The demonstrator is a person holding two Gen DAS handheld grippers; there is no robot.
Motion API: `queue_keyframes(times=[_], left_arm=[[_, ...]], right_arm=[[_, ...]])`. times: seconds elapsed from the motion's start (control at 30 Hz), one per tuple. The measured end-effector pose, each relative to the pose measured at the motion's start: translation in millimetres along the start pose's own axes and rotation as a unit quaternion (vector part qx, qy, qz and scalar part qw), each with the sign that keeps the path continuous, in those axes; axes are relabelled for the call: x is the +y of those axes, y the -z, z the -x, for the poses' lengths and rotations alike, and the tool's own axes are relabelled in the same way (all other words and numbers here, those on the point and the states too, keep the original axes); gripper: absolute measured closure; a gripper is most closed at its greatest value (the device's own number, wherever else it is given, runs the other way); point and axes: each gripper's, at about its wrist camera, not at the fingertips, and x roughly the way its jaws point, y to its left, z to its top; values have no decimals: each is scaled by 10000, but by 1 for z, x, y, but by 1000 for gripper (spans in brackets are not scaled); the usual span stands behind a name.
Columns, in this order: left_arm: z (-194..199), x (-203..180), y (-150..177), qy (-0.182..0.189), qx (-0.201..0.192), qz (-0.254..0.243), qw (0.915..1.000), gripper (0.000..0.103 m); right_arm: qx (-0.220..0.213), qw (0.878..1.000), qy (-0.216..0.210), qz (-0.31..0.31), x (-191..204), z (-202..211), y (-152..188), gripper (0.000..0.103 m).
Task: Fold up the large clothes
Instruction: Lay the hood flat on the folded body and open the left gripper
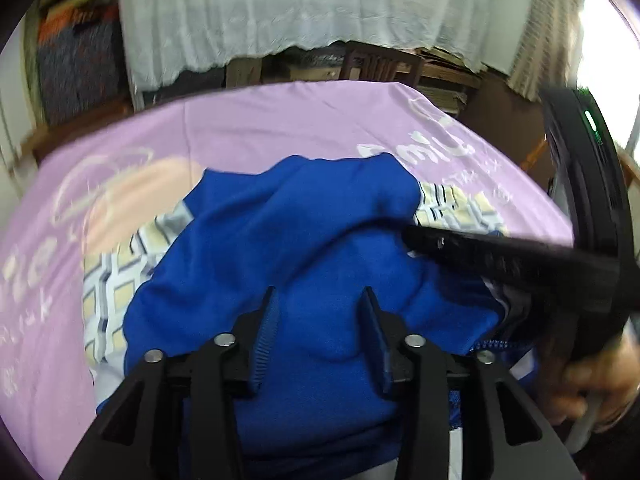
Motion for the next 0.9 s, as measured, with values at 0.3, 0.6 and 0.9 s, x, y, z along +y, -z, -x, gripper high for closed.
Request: queue_keyframes(times=[0.3,0.6,0.9], left_arm=[[43,29,-5,368,-333,538,9973,45],[53,33,24,309,58,316,9990,39],[35,20,39,-230,42,-224,9995,27]], right_arm=[[-731,9966,-377,-100,-7,51,6,98],[-532,9938,-766,613,27,80,48,97],[386,9962,-598,495,15,36,70,100]])
